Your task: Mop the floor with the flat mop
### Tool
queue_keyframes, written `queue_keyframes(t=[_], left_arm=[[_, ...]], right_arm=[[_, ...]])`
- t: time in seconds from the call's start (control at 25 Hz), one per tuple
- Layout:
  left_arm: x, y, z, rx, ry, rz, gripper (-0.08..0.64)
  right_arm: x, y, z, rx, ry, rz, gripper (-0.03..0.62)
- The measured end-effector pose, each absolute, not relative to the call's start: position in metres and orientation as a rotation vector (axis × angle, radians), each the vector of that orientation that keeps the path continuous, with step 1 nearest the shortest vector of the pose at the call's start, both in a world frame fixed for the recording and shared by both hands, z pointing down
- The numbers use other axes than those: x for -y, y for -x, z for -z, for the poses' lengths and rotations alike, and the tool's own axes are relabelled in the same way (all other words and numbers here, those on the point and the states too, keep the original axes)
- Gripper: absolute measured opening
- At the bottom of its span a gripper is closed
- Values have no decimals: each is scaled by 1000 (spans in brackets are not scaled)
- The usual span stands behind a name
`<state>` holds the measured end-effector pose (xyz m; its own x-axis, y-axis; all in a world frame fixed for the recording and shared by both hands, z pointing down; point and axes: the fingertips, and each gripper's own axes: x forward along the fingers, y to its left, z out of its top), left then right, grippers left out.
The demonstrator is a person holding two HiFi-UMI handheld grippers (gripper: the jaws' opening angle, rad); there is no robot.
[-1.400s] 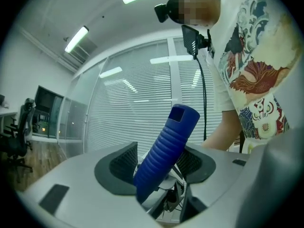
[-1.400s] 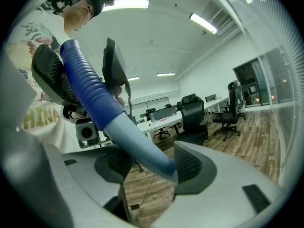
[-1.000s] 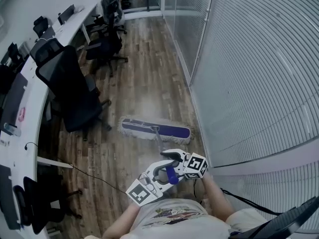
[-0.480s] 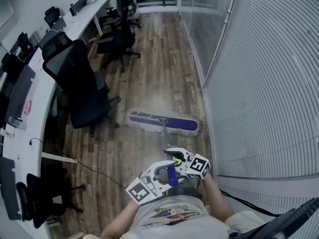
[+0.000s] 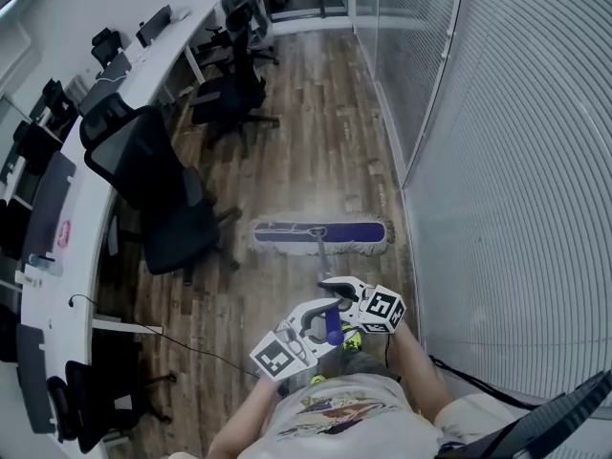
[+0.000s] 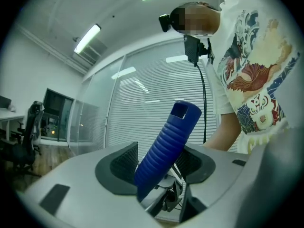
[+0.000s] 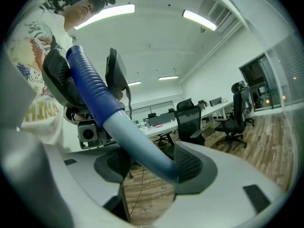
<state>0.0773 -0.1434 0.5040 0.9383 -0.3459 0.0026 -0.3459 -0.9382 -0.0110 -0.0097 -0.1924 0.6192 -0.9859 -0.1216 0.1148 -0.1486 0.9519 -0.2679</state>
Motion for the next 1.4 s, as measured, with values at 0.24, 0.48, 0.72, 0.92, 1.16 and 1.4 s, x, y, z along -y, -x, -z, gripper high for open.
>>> queue_keyframes(t=[0.24, 0.48, 0.72, 0.92, 1.16, 1.4], left_arm=[[197, -93, -523, -633, 3109, 33, 229], [251, -81, -529, -767, 3108, -65, 230], [282, -79, -542, -770, 3126, -1, 232], [317, -61, -545, -753, 3130, -7, 236], [382, -36, -541, -707, 3127, -59, 242], [455, 0, -522, -686, 3148, -109, 244]], right_arm=[[245, -3, -634, 2991, -159, -426, 244], [297, 7, -641, 2997, -126, -416, 247], [327, 10, -648, 2967, -85, -400, 249], [362, 29, -653, 2950, -64, -389, 250], [428, 53, -650, 2967, -88, -405, 252], [499, 87, -634, 2940, -87, -429, 252]])
